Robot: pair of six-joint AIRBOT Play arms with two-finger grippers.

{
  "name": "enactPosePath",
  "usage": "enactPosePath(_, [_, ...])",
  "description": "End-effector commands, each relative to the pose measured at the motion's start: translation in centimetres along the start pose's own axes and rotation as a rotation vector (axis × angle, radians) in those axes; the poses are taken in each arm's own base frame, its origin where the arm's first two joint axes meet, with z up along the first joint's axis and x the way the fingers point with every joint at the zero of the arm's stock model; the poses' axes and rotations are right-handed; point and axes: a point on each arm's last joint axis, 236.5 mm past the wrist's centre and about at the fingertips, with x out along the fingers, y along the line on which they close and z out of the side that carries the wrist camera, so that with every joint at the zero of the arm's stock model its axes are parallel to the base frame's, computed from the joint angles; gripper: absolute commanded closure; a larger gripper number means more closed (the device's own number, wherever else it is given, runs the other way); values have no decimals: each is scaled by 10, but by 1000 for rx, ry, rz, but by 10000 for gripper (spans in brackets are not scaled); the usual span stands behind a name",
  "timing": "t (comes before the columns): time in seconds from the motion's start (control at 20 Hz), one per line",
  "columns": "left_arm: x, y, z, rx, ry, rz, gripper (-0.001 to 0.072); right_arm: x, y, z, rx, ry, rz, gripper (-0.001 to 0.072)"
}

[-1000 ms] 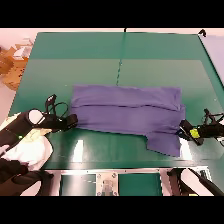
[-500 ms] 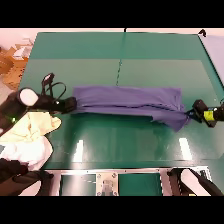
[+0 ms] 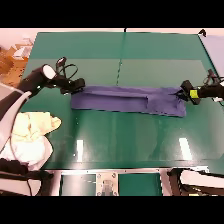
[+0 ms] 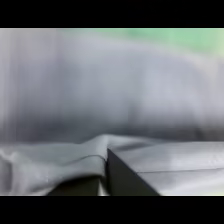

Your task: Fold the shirts.

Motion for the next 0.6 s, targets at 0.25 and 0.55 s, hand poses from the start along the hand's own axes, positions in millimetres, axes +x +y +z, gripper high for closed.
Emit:
enactPosePath(0.25, [-14,-7,99,-26,-205,-57,55,16,9,72,-171,-56,62,252])
enactPosePath(0.55, [-35,4,71,-28,-16,-42,146,-26,-69,71,-190,94,54,104])
